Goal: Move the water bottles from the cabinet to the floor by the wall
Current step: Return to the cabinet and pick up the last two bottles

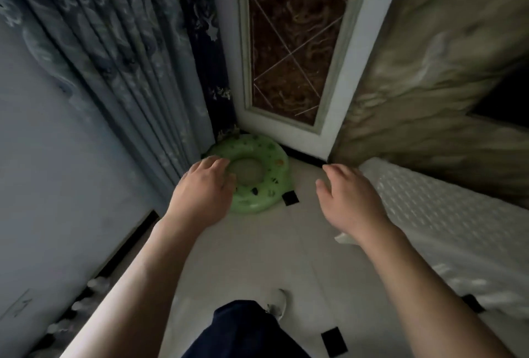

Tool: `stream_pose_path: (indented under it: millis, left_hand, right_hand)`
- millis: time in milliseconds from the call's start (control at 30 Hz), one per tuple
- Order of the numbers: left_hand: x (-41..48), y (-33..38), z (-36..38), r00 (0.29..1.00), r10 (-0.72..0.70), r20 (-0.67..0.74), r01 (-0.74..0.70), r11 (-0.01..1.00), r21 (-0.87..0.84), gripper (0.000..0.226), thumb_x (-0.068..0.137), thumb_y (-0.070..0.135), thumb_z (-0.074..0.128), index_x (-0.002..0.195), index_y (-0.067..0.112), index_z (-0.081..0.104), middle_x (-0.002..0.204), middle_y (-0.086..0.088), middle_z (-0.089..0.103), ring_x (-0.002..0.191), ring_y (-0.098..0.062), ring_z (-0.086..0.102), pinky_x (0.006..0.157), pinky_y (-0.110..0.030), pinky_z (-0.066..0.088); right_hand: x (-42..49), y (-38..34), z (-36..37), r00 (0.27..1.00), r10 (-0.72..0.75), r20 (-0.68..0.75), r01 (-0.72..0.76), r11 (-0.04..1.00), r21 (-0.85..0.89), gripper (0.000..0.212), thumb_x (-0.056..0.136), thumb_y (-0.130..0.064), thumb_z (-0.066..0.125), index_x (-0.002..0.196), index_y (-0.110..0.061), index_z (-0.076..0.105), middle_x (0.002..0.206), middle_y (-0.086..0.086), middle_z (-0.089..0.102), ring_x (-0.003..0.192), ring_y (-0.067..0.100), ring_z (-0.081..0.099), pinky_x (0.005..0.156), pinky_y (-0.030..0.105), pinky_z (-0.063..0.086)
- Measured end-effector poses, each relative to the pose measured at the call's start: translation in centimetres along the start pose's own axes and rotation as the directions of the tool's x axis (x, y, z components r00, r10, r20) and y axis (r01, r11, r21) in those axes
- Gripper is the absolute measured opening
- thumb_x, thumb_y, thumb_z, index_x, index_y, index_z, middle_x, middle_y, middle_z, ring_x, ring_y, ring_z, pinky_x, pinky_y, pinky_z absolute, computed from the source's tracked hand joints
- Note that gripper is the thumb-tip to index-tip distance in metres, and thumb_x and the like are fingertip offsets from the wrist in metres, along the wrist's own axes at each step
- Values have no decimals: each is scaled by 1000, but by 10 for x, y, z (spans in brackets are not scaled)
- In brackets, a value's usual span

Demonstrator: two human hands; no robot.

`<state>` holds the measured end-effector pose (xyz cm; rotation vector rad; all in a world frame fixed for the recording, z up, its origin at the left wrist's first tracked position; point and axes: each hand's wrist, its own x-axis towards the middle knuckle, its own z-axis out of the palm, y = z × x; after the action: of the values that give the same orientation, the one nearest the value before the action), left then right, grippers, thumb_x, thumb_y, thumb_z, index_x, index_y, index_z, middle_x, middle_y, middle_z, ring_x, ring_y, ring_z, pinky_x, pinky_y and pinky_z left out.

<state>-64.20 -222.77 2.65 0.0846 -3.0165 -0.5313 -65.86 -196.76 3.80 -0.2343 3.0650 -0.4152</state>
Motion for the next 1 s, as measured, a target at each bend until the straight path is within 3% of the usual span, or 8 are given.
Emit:
stream_pose_path:
  millis: [133,333,567,800,1000]
  left_hand:
    - [46,21,16,997,55,49,-54,998,-25,52,95,40,36,140,16,48,142,-7,51,131,-29,45,109,-42,37]
    - [112,49,39,988,122,91,-121,992,-26,47,100,35,39,143,17,45,146,-5,47,134,-28,41,112,-40,33]
    - [175,84,59,961,210,178,-199,977,-81,55,93,41,35,139,13,50,142,-9,52,130,-30,47,108,-44,39]
    - [199,136,76,932,303,201,-293,953,-76,59,90,39,34,140,11,49,142,-12,51,132,-31,45,111,-43,35]
    - [190,196,88,923,338,184,-332,941,-63,59,90,40,31,138,12,50,142,-10,51,131,-30,45,111,-44,35]
  right_hand:
    - [28,27,-7,999,48,-17,-49,998,-29,43,100,-34,36,131,-9,51,133,10,55,121,30,48,100,42,41]
    - [79,61,-13,993,101,-55,-104,992,-65,43,100,-33,37,133,-10,51,130,11,57,119,29,49,98,40,41]
    - [111,96,-18,983,169,-77,-175,982,-78,39,98,-35,37,122,-12,57,119,9,62,107,27,55,90,40,46]
    - [111,141,-30,962,241,-125,-253,963,-91,31,96,-33,39,108,-13,59,104,7,63,96,24,55,82,38,47]
    - [95,190,-43,959,240,-149,-252,965,-68,36,97,-32,42,117,-8,60,111,10,65,103,28,57,89,40,47]
